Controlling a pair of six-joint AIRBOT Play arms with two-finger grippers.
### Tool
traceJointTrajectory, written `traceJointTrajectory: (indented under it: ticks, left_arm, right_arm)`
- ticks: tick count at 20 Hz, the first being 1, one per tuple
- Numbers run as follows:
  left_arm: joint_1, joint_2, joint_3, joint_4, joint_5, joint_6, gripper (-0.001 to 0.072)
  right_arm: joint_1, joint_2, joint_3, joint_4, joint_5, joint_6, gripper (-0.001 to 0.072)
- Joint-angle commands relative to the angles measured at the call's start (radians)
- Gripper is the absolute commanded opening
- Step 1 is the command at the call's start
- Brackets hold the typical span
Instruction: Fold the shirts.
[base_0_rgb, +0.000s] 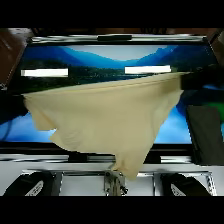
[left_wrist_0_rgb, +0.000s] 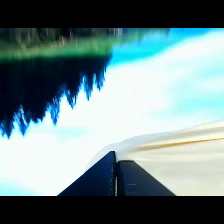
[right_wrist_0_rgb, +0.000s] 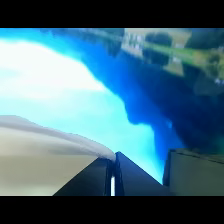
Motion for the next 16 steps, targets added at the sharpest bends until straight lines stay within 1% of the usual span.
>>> traceJointTrajectory:
  ticks: [1, 2, 4, 5, 6, 8, 9, 10, 11, 12, 13, 14, 15, 16]
  left_arm:
    - [0.008, -0.136, -0.212, -0.013, 0.249, -0.005, 0.0038]
    - [0.017, -0.22, -0.189, -0.012, 0.309, -0.022, 0.0038]
    - [0.047, -0.391, -0.096, -0.013, 0.383, -0.043, 0.0038]
    - [0.06, -0.476, -0.034, -0.013, 0.401, -0.044, 0.0039]
    - [0.067, -0.55, 0.025, -0.017, 0.401, -0.044, 0.0038]
    - [0.071, -0.677, 0.113, -0.068, 0.4, -0.044, 0.004]
    - [0.071, -0.729, 0.131, -0.128, 0.399, -0.044, 0.004]
    - [0.071, -0.768, 0.134, -0.205, 0.395, -0.044, 0.0042]
    - [0.071, -0.796, 0.134, -0.275, 0.373, -0.043, 0.0054]
    - [0.072, -0.814, 0.134, -0.327, 0.343, -0.043, 0.0219]
    - [0.075, -0.819, 0.142, -0.341, 0.289, -0.04, 0.0576]
    - [0.089, -0.819, 0.167, -0.331, 0.189, -0.014, 0.0713]
    - [0.113, -0.819, 0.209, -0.308, 0.07, 0.035, 0.0714]
    - [0.15, -0.818, 0.26, -0.252, -0.058, 0.076, 0.0714]
  right_arm:
    - [0.0, -0.167, -0.236, -0.036, -0.38, 0.161, 0.0078]
    - [0.0, -0.241, -0.232, -0.049, -0.454, 0.242, 0.0078]
    - [0.0, -0.375, -0.213, -0.065, -0.579, 0.398, 0.0078]
    - [0.0, -0.425, -0.205, -0.064, -0.623, 0.441, 0.0078]
    - [0.0, -0.466, -0.203, -0.062, -0.659, 0.486, 0.0078]
    - [0.0, -0.523, -0.203, -0.059, -0.663, 0.578, 0.0078]
    - [0.0, -0.546, -0.203, -0.042, -0.652, 0.599, 0.0078]
    - [0.0, -0.563, -0.203, -0.001, -0.638, 0.599, 0.0078]
    - [0.0, -0.57, -0.203, 0.043, -0.63, 0.596, 0.0106]
    - [0.0, -0.565, -0.203, 0.086, -0.629, 0.587, 0.0274]
    - [-0.001, -0.547, -0.203, 0.121, -0.624, 0.555, 0.0602]
    - [-0.001, -0.516, -0.2, 0.116, -0.597, 0.53, 0.0674]
    - [-0.01, -0.48, -0.188, 0.112, -0.524, 0.501, 0.0674]
    - [-0.028, -0.442, -0.183, 0.113, -0.444, 0.447, 0.0674]
